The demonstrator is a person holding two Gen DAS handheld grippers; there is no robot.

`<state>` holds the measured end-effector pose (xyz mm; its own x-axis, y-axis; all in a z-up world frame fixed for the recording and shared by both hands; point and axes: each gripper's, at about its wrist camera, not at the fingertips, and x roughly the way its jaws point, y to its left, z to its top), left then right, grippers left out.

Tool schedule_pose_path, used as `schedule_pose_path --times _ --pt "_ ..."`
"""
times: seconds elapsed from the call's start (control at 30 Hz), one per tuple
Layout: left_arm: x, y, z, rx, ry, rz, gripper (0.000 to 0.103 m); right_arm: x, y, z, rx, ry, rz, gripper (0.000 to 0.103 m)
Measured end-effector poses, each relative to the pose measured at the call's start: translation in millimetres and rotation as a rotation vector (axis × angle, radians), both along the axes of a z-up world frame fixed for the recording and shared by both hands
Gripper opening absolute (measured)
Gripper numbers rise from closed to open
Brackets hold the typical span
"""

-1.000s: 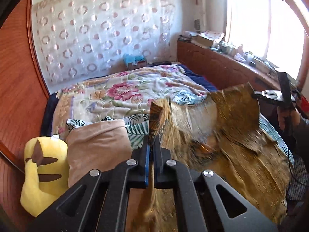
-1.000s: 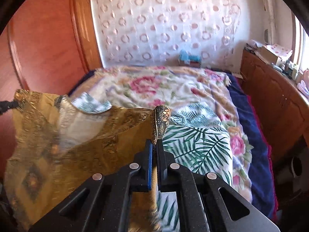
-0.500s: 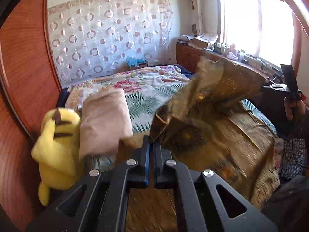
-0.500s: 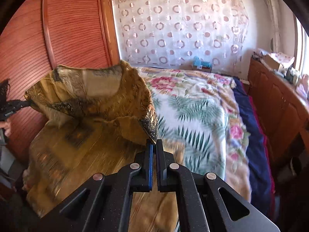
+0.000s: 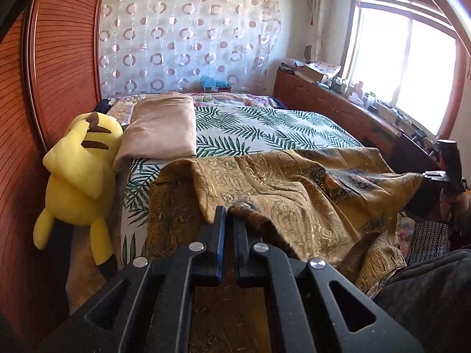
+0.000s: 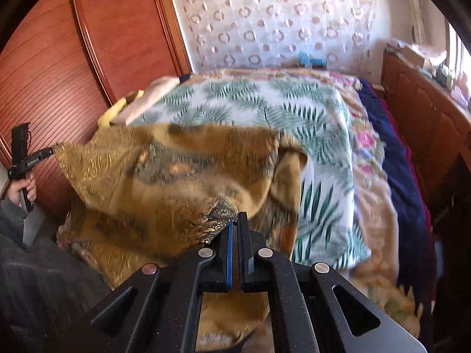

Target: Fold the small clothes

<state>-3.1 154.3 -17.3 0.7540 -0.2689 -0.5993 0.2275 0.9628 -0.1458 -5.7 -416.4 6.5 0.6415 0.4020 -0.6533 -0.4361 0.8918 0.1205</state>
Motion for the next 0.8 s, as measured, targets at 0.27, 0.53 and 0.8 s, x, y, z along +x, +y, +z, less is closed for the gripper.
schedule_pose_path --times 0.27,0.53,0.8 --pt "-0.8 -8.7 10.8 0.072 -0.016 0.014 0.018 -9.1 2.7 18.6 -0.032 -0.032 -0.007 0.002" --pt "6.8 -14.5 20.1 0.128 -0.05 0.042 0.054 -21.9 17.7 28.1 -0.046 -0.123 -0.018 0.002" --pt "18.6 4.4 37.7 0.151 -0.087 0.095 0.075 19.8 48.1 17.4 -0.022 -0.172 -0.016 0.016"
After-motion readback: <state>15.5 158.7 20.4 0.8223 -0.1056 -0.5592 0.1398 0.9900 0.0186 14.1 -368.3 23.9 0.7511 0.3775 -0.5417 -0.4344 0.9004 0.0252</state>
